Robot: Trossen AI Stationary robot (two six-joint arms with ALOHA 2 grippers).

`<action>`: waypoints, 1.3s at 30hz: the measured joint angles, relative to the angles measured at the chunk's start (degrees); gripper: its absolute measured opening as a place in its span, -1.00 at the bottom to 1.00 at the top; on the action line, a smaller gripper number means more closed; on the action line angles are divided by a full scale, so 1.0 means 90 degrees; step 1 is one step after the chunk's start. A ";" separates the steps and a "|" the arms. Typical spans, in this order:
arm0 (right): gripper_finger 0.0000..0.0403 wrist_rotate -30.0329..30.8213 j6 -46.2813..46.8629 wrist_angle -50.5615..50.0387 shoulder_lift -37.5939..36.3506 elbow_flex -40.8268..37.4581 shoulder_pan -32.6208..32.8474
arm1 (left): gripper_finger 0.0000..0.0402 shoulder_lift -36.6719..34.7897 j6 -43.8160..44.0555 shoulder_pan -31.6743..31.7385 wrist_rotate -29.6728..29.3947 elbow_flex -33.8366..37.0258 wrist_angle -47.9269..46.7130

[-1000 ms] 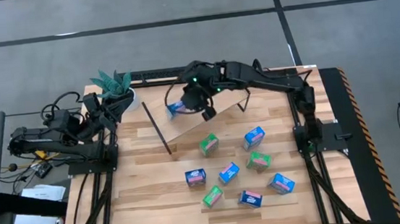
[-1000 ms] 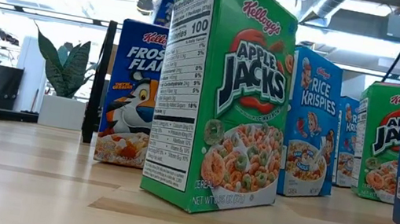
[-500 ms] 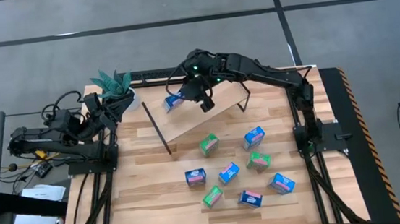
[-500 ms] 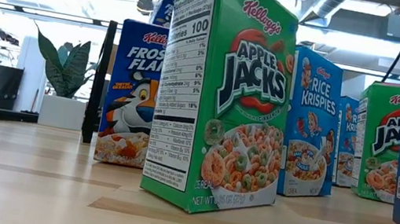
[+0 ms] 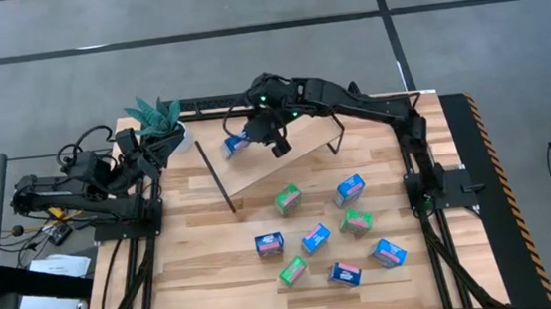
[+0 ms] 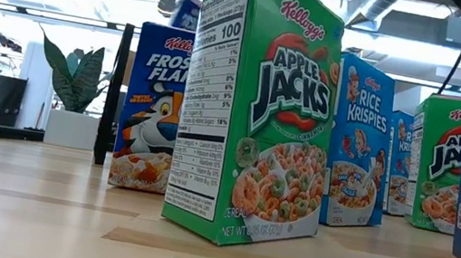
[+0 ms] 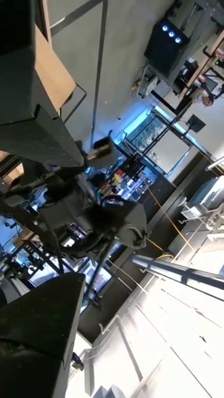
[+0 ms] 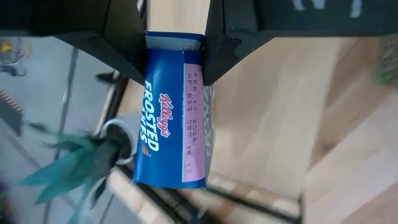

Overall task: Stack cereal on shelf
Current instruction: Put the top blue cereal box on the shelf

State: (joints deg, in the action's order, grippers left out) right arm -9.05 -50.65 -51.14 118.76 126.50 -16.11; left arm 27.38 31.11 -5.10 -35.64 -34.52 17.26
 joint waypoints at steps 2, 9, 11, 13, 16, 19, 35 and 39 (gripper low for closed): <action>-0.21 0.0033 0.0037 -0.0051 0.0027 -0.0010 -0.0025 | 0.41 0.0000 0.0000 -0.0002 0.0002 0.0000 0.0000; -0.16 0.0035 0.0071 0.0041 0.0059 0.0022 -0.0006 | 0.41 0.0000 0.0008 -0.0001 -0.0002 0.0000 0.0010; -0.12 0.0033 0.0087 -0.0009 0.0063 0.0078 -0.0006 | 0.41 0.0000 0.0005 0.0000 -0.0014 0.0000 0.0010; -0.07 0.0035 0.0089 -0.0001 0.0063 0.0083 -0.0006 | 0.41 0.0000 0.0004 0.0000 -0.0019 0.0000 0.0014; 0.03 0.0051 0.0120 0.0004 0.0063 0.0083 -0.0006 | 0.41 0.0000 0.0002 0.0000 -0.0063 0.0000 0.0015; 0.14 0.0193 0.0125 0.0011 0.0063 0.0083 -0.0006 | 0.41 0.0000 0.0002 0.0000 -0.0103 0.0000 0.0016; 0.22 0.0538 0.0135 0.0067 0.0063 0.0090 -0.0008 | 0.41 0.0000 0.0000 -0.0001 -0.0117 0.0000 0.0019; 0.22 0.0536 0.0135 0.0069 0.0063 0.0092 -0.0001 | 0.41 0.0000 0.0000 0.0000 -0.0117 0.0000 0.0019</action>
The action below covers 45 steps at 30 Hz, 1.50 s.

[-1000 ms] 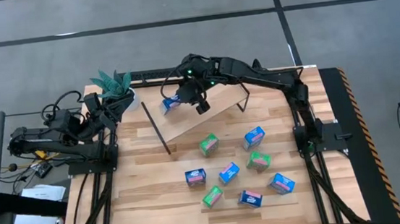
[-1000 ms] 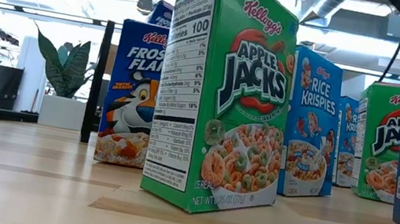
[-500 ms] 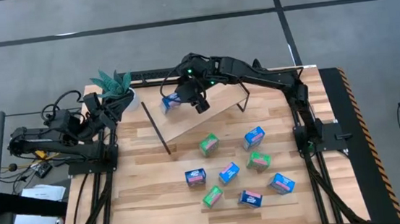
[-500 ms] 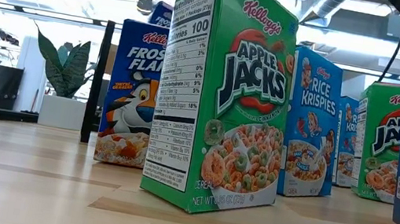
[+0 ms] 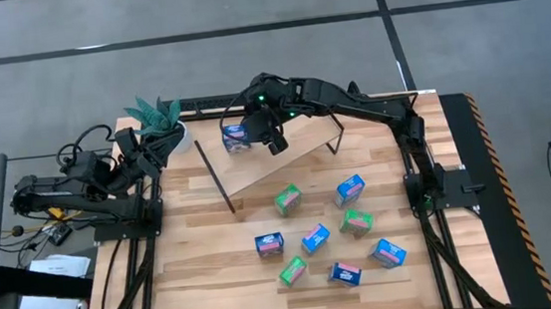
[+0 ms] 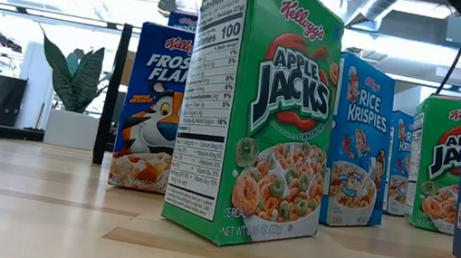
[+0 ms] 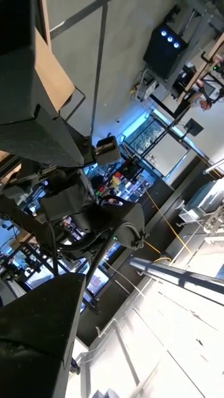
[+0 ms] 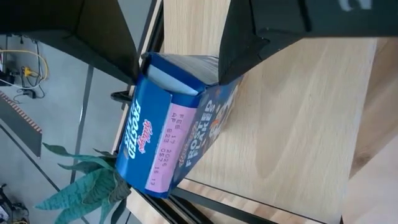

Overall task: Stack cereal on shelf
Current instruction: Put the top blue cereal box on the shelf

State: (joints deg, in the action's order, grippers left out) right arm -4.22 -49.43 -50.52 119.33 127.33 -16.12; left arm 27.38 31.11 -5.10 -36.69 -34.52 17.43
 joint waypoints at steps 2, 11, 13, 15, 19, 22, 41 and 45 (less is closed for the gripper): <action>0.22 0.0143 -0.0003 0.0006 0.0000 0.0000 0.0001 | 0.41 0.0000 -0.0002 0.0000 0.0000 0.0000 0.0000; 0.22 0.0555 0.0008 -0.0022 -0.0376 0.0004 -0.0149 | 0.41 -0.0002 -0.0002 0.0000 0.0002 0.0000 -0.0002; 0.22 0.0617 0.0123 -0.0082 -0.0483 0.0012 -0.0165 | 0.41 -0.0002 -0.0004 0.0000 0.0004 0.0000 -0.0015; 0.19 0.0610 0.0541 -0.0296 -0.0601 0.0008 -0.0157 | 0.41 -0.0002 -0.0002 0.0000 0.0005 0.0000 -0.0019; -0.05 -0.0546 0.1633 -0.0768 -0.0787 0.0010 -0.0240 | 0.41 -0.0002 -0.0005 -0.0002 0.0010 0.0000 -0.0019; -0.39 -0.0827 0.1955 -0.0929 -0.0757 -0.0068 -0.0370 | 0.41 -0.0001 -0.0061 0.0000 -0.0005 0.0000 -0.0022; -0.96 -0.1285 0.2485 0.0703 -0.0553 -0.1297 -0.0428 | 0.41 -0.0002 -0.0124 0.0000 -0.0022 0.0000 -0.0037; -0.93 -0.1303 0.2492 0.0800 -0.0408 -0.1299 -0.0454 | 0.41 0.0000 -0.0126 0.0000 -0.0024 0.0000 -0.0066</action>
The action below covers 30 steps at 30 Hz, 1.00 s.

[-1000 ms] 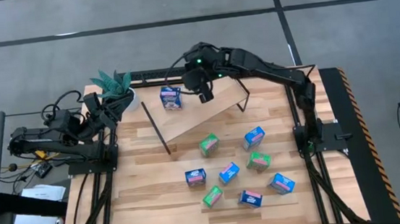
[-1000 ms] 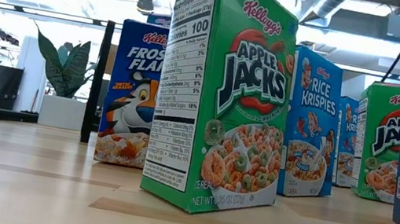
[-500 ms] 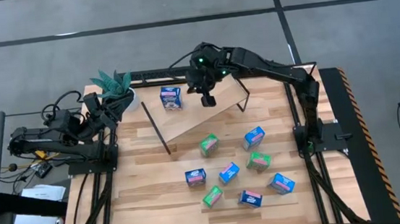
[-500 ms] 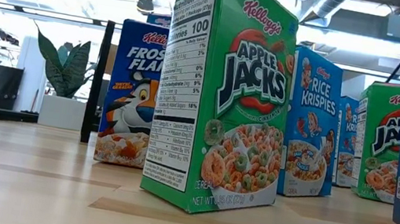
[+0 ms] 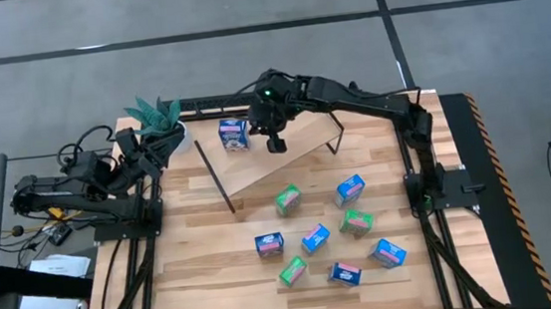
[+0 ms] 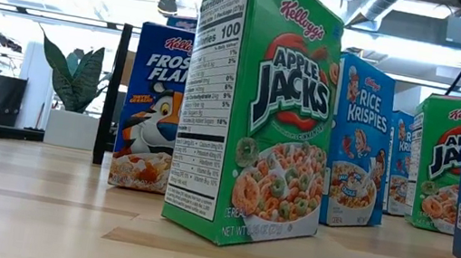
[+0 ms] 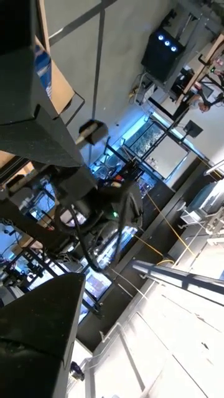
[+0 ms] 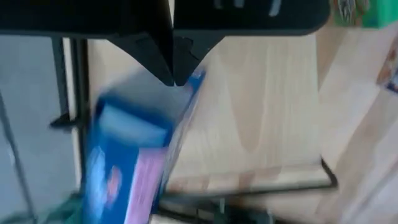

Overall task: Stack cereal on shelf
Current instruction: Put the top blue cereal box on the shelf, then put the right blue cereal box on the shelf and align it with the other blue cereal box

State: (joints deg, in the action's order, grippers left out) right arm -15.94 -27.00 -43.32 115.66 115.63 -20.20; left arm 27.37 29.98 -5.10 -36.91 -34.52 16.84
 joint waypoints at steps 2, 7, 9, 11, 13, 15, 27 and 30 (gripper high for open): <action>-0.88 0.0026 -0.0025 0.0123 0.0026 0.0016 -0.0026 | 0.41 -0.0002 0.0000 0.0000 -0.0042 0.0000 0.0000; -0.84 0.0084 -0.0001 0.0252 0.0123 0.0000 -0.0056 | 0.41 -0.0002 -0.0002 0.0000 -0.0172 0.0000 -0.0002; -0.86 0.0088 -0.0002 0.0414 0.0096 0.0015 -0.0072 | 0.41 0.0000 -0.0043 0.0000 -0.0180 0.0000 -0.0002; -0.89 0.0097 -0.0003 0.0467 0.0090 0.0017 -0.0103 | 0.41 0.0000 -0.0044 -0.0002 -0.0180 0.0000 -0.0007; -0.92 0.0116 0.0000 0.0517 0.0101 0.0012 -0.0110 | 0.41 -0.0002 -0.0045 -0.0002 -0.0212 0.0000 -0.0031; -0.92 0.0119 0.0000 0.0644 0.0102 0.0012 -0.0140 | 0.41 0.0000 -0.0045 -0.0002 -0.0271 0.0000 -0.0059; -0.85 0.0307 0.0009 0.0757 0.0043 0.0011 -0.0178 | 0.41 -0.0002 -0.0046 0.0000 -0.0284 0.0000 -0.0078; -0.83 0.0628 -0.0164 0.0232 -0.0232 0.0125 -0.0154 | 0.41 -0.0002 -0.0047 -0.0001 -0.0284 0.0000 -0.0078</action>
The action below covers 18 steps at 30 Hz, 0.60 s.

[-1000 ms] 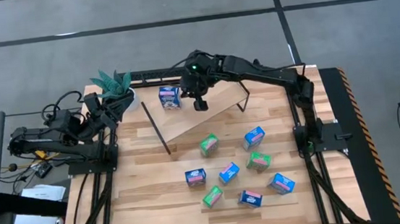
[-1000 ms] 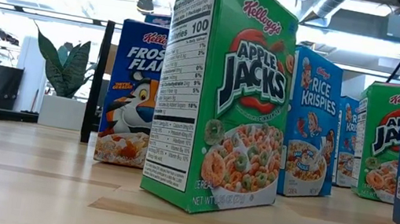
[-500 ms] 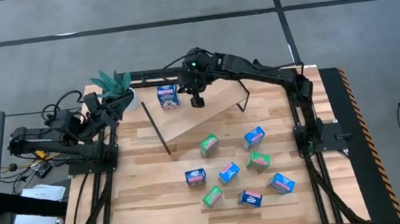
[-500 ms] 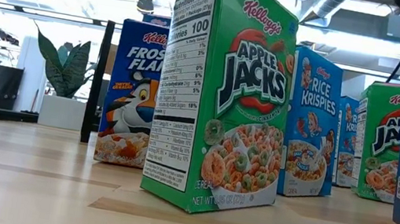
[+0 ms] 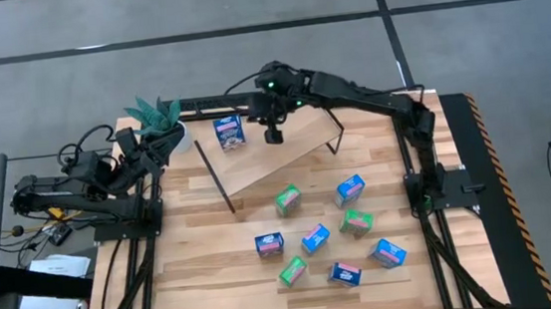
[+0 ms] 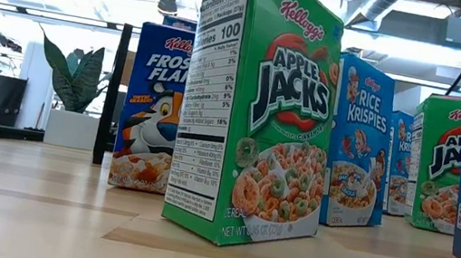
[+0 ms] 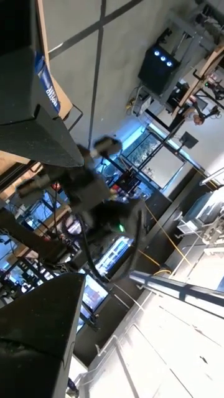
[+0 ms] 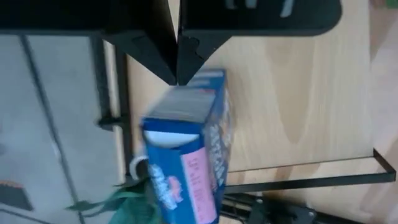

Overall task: Stack cereal on shelf
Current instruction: Put the right blue cereal box on the shelf and align it with the other blue cereal box

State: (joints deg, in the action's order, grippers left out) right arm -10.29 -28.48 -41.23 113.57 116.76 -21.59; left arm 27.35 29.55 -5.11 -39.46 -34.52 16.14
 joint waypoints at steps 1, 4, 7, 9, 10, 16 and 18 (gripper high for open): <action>-0.80 0.0028 -0.0117 -0.0368 -0.0130 0.0096 0.0011 | 0.41 0.0000 -0.0022 0.0001 0.0000 0.0000 -0.0001; -0.64 0.0273 -0.0215 -0.1568 -0.0482 0.0412 0.0025 | 0.41 0.0000 -0.0181 0.0001 0.0008 0.0000 0.0000; -0.39 0.0304 -0.0217 -0.2996 -0.0842 0.0498 0.0081 | 0.41 0.0000 -0.0212 0.0001 0.0085 0.0000 -0.0002; -0.19 0.0314 -0.0072 -0.3833 -0.1146 0.0490 0.0167 | 0.41 0.0000 -0.0212 0.0001 0.0218 0.0000 -0.0005; -0.09 0.0300 0.0137 -0.4068 -0.1325 0.0450 0.0244 | 0.41 0.0000 -0.0212 0.0001 0.0312 0.0000 -0.0009; 0.22 0.0151 0.1494 -0.5031 -0.2208 0.0439 0.0961 | 0.41 0.0000 -0.0272 -0.0001 0.0680 0.0000 -0.0023; 0.22 0.0153 0.1975 -0.5126 -0.2385 0.0439 0.1388 | 0.41 -0.0002 -0.0333 0.0001 0.0692 0.0000 -0.0064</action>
State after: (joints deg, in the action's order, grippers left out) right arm -8.91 -10.71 -87.37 92.10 120.70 -9.10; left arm 27.33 26.55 -5.10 -33.23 -34.52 15.56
